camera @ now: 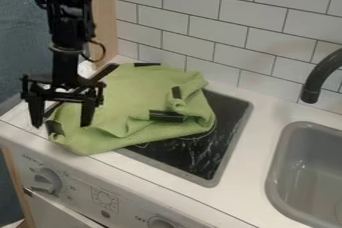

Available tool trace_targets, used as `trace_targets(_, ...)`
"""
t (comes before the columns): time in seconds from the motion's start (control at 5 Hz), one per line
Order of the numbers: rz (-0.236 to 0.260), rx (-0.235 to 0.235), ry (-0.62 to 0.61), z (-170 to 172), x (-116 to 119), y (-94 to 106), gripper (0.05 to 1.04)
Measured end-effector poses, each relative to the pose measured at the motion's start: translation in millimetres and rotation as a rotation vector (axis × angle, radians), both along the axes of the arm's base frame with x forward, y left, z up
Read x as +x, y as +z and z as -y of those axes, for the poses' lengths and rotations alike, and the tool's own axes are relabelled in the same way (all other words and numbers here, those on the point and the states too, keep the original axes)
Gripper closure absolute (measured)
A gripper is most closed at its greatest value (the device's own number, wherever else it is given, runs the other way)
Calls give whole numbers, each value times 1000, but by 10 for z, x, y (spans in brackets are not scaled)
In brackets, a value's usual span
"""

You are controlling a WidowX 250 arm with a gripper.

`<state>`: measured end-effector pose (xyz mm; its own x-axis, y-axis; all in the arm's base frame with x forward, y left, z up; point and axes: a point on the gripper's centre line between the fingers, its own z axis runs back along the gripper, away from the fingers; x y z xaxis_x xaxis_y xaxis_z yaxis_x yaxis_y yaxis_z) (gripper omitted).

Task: Fold the cloth from bottom left to top right

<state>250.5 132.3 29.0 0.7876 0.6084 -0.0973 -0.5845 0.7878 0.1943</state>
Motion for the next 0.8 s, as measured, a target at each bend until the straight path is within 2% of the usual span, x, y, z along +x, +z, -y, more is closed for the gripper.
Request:
trace_targets(0.2, -14, 4, 11, -7, -13, -54, 85)
trace_targets(0.4, -13, 8, 21, -8, -29, -71, 137)
trace_targets(0.8, -12, -18, 31, -13, -105, -133, 719)
